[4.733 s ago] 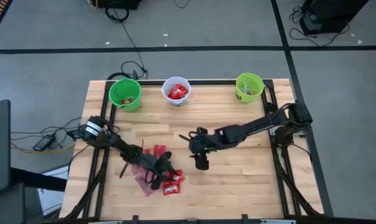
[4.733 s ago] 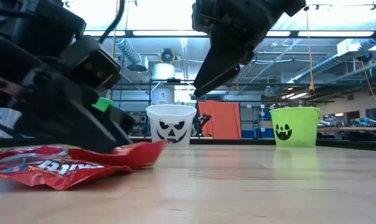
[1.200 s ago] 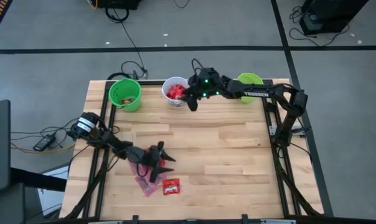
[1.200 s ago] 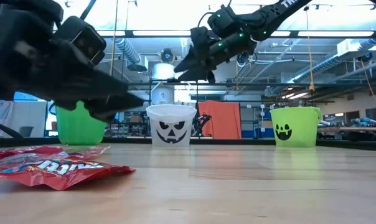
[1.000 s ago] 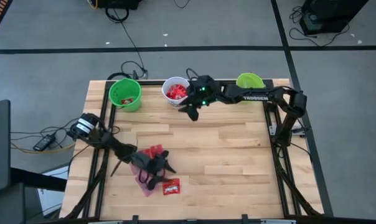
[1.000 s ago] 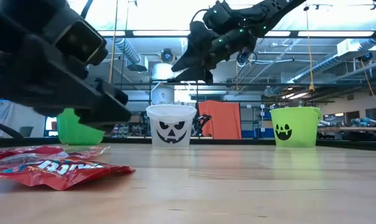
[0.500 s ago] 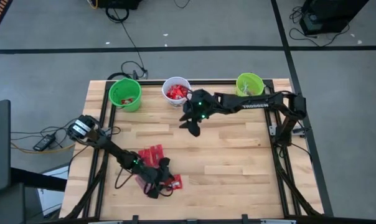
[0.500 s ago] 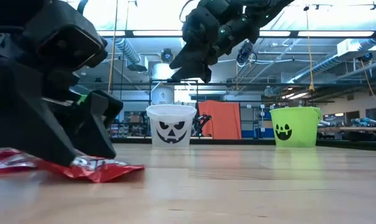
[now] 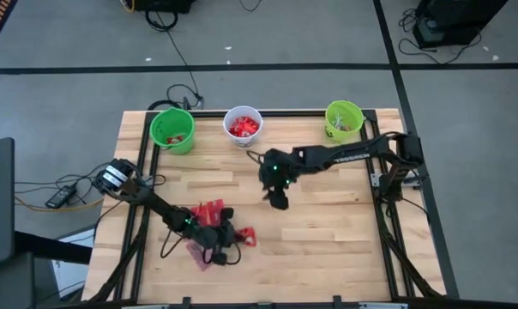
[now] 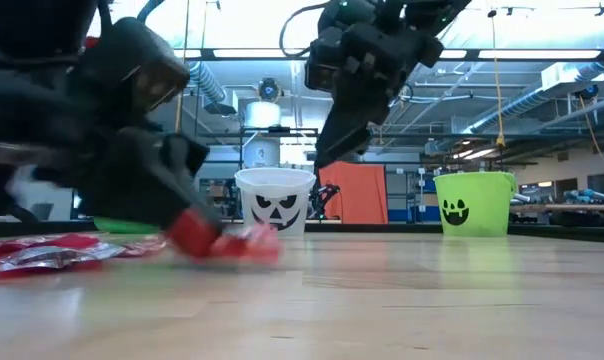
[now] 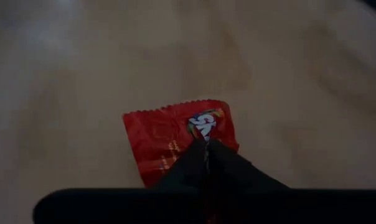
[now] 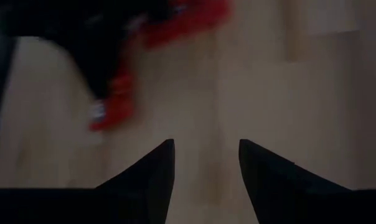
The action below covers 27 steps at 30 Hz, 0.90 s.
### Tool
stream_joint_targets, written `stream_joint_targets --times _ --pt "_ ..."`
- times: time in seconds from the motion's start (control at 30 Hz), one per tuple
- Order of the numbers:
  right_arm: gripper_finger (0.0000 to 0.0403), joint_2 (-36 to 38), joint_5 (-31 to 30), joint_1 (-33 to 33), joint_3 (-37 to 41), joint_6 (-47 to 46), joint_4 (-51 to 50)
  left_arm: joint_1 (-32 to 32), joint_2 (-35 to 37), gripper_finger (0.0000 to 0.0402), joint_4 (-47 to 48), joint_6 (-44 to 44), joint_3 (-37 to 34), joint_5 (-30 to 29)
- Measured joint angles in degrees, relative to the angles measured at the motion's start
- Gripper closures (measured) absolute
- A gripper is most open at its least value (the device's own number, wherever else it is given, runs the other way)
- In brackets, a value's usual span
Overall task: Sort candy by brand, put in halloween buckets
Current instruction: Put the red candy into the white bucket
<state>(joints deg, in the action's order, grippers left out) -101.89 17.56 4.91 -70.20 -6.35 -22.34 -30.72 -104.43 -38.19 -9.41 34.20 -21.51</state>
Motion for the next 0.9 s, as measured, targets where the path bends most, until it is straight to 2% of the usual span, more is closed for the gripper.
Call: stream_joint_targets --times 0.13,0.33,0.57,0.73,0.9 --pt "0.0214 -0.09 1.22 -3.04 2.46 -0.79 4.65 -0.02 1.19 0.0376 -2.5 6.69 0.13 -12.52" --pt "0.0217 -0.11 -2.9 -5.83 3.17 -4.1 11.15 -0.05 1.3 0.0385 -8.18 17.07 0.22 -15.95" --pt "0.0225 -0.11 -2.88 -6.43 3.2 -5.94 13.35 -0.02 1.32 0.0386 -11.73 26.19 0.28 -28.84" --pt "0.0243 -0.11 -2.72 -6.38 3.2 -4.76 13.76 0.0 1.32 0.0386 -12.01 28.7 0.28 -30.48" --pt "0.0297 -0.12 -2.77 -6.38 3.22 -4.42 13.85 0.73 1.32 0.0386 -14.92 30.68 0.28 -30.73"
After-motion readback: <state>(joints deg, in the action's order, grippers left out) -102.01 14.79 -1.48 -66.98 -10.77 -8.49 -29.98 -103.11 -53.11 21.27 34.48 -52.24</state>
